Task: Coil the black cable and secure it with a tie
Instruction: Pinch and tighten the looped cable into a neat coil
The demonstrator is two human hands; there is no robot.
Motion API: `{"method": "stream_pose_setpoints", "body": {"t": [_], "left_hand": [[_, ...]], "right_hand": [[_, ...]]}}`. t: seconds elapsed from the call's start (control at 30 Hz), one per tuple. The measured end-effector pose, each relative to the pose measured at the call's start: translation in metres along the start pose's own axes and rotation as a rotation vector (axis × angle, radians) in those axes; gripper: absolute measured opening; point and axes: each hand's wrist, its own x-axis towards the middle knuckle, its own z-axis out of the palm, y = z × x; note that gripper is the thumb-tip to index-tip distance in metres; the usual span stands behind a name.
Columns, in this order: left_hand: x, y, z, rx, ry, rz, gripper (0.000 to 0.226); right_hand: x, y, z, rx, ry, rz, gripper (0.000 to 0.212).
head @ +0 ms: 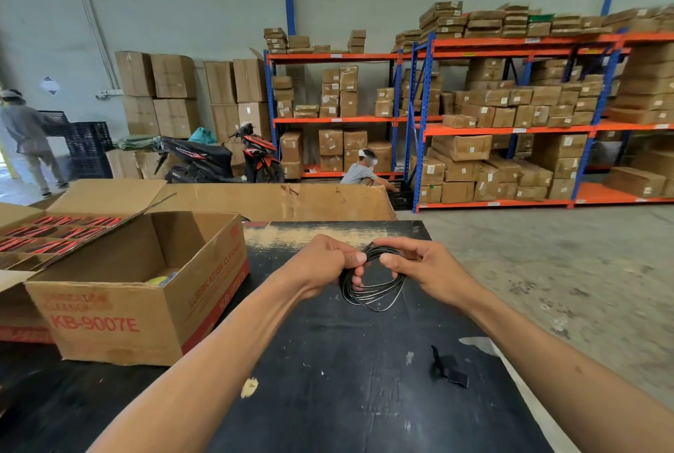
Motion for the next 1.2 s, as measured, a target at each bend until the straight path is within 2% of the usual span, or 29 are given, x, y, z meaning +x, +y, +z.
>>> {"method": "stream_pose_setpoints", "body": {"t": [0.1, 0.17, 0.27, 0.33, 0.4, 0.5, 0.67, 0.8, 0.87, 0.97, 1.1, 1.2], "left_hand": [[0.005, 0.002, -0.003, -0.11, 0.003, -0.025, 0.023], [0.009, 0.0, -0.004, -0.235, 0.028, -0.05, 0.018], [0.013, -0.006, -0.002, -0.392, 0.069, -0.068, 0.019], [0.016, -0.013, 0.001, -0.427, 0.091, -0.08, 0.021], [0.018, -0.023, 0.003, -0.4, 0.111, -0.105, 0.02], [0.018, -0.037, 0.004, -0.323, 0.141, -0.107, 0.019], [0.021, -0.043, 0.002, -0.227, 0.212, -0.053, 0.017], [0.021, -0.041, 0.008, -0.037, 0.214, 0.029, 0.026], [0.022, -0.042, 0.011, 0.033, 0.235, 0.076, 0.031], [0.024, -0.044, 0.016, -0.015, 0.252, 0.092, 0.012], [0.026, -0.045, 0.026, 0.03, 0.237, 0.12, 0.028], [0.025, -0.044, 0.031, 0.071, 0.229, 0.147, 0.031]], "right_hand": [[0.006, -0.004, -0.006, -0.024, -0.067, -0.003, 0.04], [0.007, -0.004, -0.008, 0.014, -0.05, 0.006, 0.046], [0.01, 0.009, 0.002, 0.35, 0.063, 0.043, 0.044], [0.014, 0.02, 0.014, 0.404, 0.18, 0.061, 0.035], [0.016, 0.031, 0.022, 0.245, 0.262, 0.094, 0.037], [0.018, 0.039, 0.025, 0.014, 0.268, 0.129, 0.035], [0.022, 0.041, 0.024, -0.141, 0.253, 0.157, 0.033], [0.024, 0.039, 0.028, -0.534, 0.364, 0.176, 0.034], [0.025, 0.038, 0.028, -0.554, 0.367, 0.193, 0.035], [0.025, 0.035, 0.028, -0.603, 0.369, 0.232, 0.034], [0.021, 0.029, 0.025, -0.716, 0.329, 0.386, 0.034], [0.019, 0.021, 0.022, -0.779, 0.298, 0.484, 0.045]]}}
